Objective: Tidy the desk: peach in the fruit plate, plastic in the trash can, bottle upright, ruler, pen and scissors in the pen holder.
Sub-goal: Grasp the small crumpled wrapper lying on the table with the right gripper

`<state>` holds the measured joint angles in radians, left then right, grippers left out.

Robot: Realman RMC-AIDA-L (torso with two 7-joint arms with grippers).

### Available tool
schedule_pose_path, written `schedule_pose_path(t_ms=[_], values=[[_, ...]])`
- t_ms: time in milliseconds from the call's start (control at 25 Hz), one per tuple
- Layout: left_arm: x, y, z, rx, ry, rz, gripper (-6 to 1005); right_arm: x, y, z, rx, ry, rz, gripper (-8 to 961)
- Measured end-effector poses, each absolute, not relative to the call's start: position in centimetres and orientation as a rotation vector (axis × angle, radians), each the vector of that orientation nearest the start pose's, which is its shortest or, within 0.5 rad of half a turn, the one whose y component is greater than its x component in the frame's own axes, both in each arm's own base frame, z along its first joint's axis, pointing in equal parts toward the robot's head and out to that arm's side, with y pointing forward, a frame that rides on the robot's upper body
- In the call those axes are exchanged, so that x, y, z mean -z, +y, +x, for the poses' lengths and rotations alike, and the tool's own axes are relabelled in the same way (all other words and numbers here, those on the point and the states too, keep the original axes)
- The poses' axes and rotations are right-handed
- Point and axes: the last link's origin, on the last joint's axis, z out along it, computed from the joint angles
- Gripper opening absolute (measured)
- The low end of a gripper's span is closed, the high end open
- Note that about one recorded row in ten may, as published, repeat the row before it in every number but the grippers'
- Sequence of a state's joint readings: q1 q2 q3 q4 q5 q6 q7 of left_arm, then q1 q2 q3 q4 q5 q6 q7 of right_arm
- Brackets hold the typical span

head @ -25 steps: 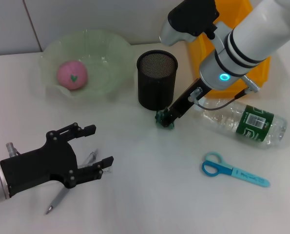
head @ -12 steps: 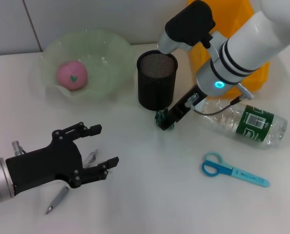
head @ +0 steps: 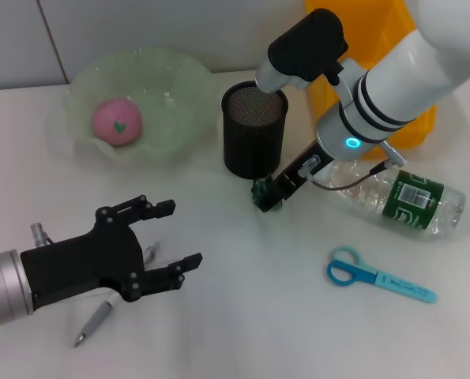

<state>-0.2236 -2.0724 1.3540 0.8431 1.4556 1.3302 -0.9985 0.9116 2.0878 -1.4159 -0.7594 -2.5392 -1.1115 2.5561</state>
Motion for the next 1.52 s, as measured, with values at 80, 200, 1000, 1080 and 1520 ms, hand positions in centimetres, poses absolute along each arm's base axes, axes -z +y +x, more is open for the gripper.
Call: schedule_pose_path(t_ms=[80, 200, 1000, 1080, 1520], values=[[3.8, 28.2, -25.5, 0.691, -0.102, -2.688, 800, 6.9, 41.5, 16.9, 0.411, 0.905, -2.557, 789], [4.0, 28.5, -25.2, 0.695, -0.098, -2.699, 800, 6.9, 41.5, 16.9, 0.417, 0.902, -2.558, 788], [4.3, 28.8, -24.7, 0.7, -0.078, -2.714, 799, 7.5, 41.3, 17.1, 0.366, 0.893, -2.58, 382], [4.3, 28.8, -24.7, 0.699, -0.078, -2.714, 799, 7.5, 41.3, 17.1, 0.362, 0.893, -2.582, 356], [4.4, 28.8, -24.7, 0.699, -0.079, -2.714, 799, 5.8, 40.2, 17.1, 0.318, 0.901, -2.599, 247]])
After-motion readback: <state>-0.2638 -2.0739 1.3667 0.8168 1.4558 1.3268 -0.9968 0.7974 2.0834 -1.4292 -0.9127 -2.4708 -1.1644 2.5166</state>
